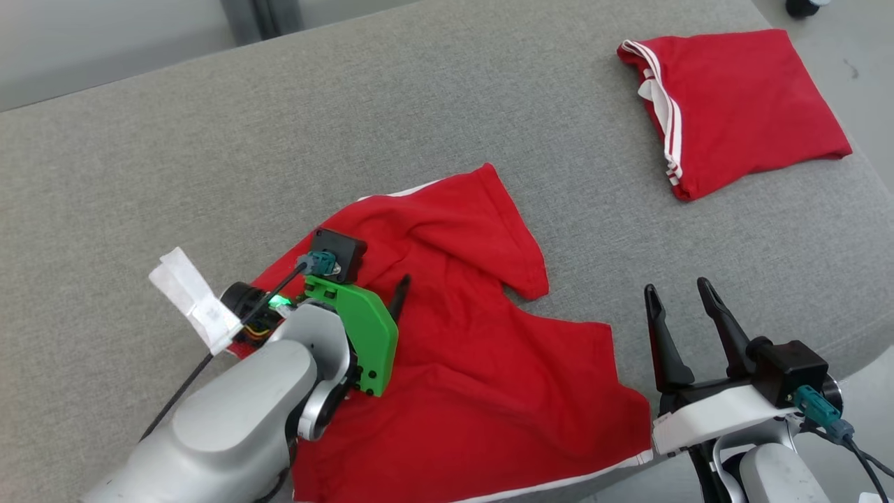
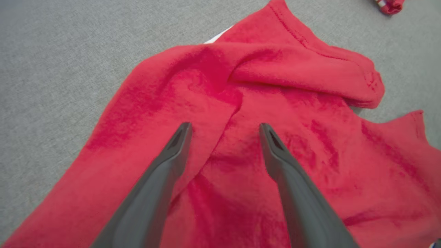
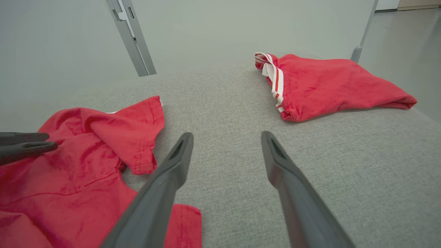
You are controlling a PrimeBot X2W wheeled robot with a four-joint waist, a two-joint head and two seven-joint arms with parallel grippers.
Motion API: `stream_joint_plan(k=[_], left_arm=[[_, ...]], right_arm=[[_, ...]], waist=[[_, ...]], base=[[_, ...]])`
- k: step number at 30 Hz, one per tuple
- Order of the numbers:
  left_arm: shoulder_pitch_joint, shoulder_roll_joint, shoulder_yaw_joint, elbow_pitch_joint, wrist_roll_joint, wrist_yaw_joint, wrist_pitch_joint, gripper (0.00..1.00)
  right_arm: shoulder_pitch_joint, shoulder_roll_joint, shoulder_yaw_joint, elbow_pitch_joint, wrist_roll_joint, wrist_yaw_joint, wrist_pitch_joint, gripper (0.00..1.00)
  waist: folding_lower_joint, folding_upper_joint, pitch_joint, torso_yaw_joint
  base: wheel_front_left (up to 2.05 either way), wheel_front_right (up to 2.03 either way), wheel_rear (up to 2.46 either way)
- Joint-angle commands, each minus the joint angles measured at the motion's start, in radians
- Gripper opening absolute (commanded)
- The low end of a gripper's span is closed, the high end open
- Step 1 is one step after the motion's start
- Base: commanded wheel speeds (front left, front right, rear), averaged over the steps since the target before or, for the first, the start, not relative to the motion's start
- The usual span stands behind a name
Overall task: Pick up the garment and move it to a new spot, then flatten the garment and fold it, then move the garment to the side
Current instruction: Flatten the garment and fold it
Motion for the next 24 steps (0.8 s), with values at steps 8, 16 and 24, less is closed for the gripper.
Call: stream_joint_plan(k=[8, 16, 24], left_arm=[[-0.059, -0.043, -0.055, 0.172, 0.03, -0.08, 0.024, 0.0], [-0.161, -0.056, 0.062, 0.311, 0.024, -0.018, -0.136, 0.0], [-0.266, -0.028, 0.183, 0.57, -0.007, 0.012, -0.31, 0.0]], right_arm=[[-0.019, -0.001, 0.002, -0.004, 0.02, -0.002, -0.003, 1.0], [-0.04, -0.001, 0.024, -0.006, 0.032, -0.002, -0.003, 1.0], [-0.052, -0.001, 0.026, 0.002, 0.007, -0.002, -0.003, 1.0]], waist=[[0.0, 0.0, 0.028, -0.031], [0.0, 0.0, 0.062, -0.033], [0.0, 0.0, 0.077, -0.057]], base=[[0.0, 0.0, 0.0], [0.0, 0.0, 0.0], [0.0, 0.0, 0.0]])
